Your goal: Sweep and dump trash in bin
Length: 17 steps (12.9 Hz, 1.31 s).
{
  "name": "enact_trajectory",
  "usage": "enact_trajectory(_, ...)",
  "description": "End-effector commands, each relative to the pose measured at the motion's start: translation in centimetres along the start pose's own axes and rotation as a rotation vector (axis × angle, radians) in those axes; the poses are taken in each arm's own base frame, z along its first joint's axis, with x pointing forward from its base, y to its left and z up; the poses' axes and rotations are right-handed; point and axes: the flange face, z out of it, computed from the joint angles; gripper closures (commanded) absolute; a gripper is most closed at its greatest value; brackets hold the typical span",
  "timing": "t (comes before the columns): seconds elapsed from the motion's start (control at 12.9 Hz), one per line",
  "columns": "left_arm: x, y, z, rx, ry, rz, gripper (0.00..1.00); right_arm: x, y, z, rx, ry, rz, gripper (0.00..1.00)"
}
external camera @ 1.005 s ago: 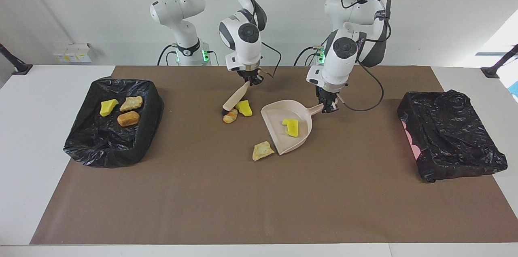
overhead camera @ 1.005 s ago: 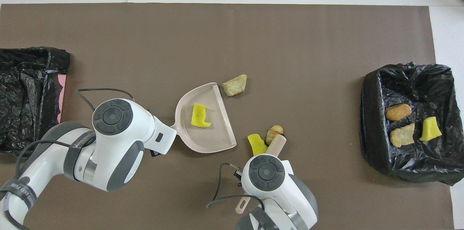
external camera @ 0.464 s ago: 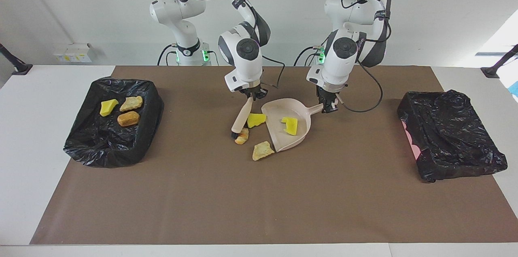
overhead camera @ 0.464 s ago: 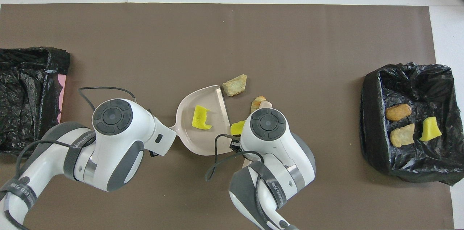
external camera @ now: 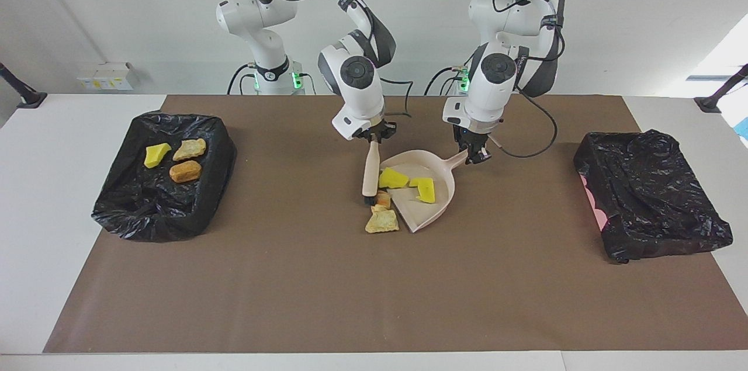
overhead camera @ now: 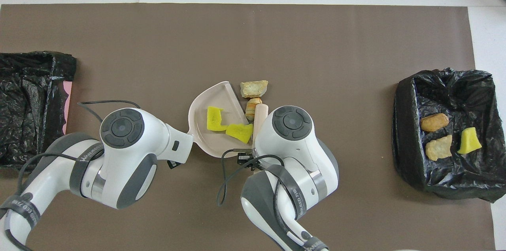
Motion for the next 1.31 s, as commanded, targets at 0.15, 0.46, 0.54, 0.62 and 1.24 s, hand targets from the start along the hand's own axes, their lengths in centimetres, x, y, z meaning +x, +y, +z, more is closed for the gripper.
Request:
enact_trajectory(0.15, -0.2, 0.0, 0.2, 0.024, 0.006, -0.022, 1.00, 0.3, -1.7, -3.1, 0.016, -0.065, -0.112, 1.00)
enact_trajectory(0.46, -0.2, 0.0, 0.2, 0.016, 0.014, -0.110, 1.00, 3.1, 2.5, -4.6, -0.161, 0.029, -0.178, 1.00)
enact_trajectory(0.54, -0.2, 0.0, 0.2, 0.016, 0.014, -0.132, 1.00, 4.3, 4.1, -4.9, -0.191, 0.042, -0.198, 1.00)
enact_trajectory(0.62, -0.2, 0.0, 0.2, 0.015, 0.013, -0.132, 1.00, 5.5, 5.9, -5.1, -0.234, 0.056, -0.248, 1.00)
enact_trajectory(1.24, -0.1, 0.1, 0.2, 0.013, 0.011, -0.176, 1.00, 14.5, 8.4, -2.3, -0.323, 0.096, -0.394, 1.00)
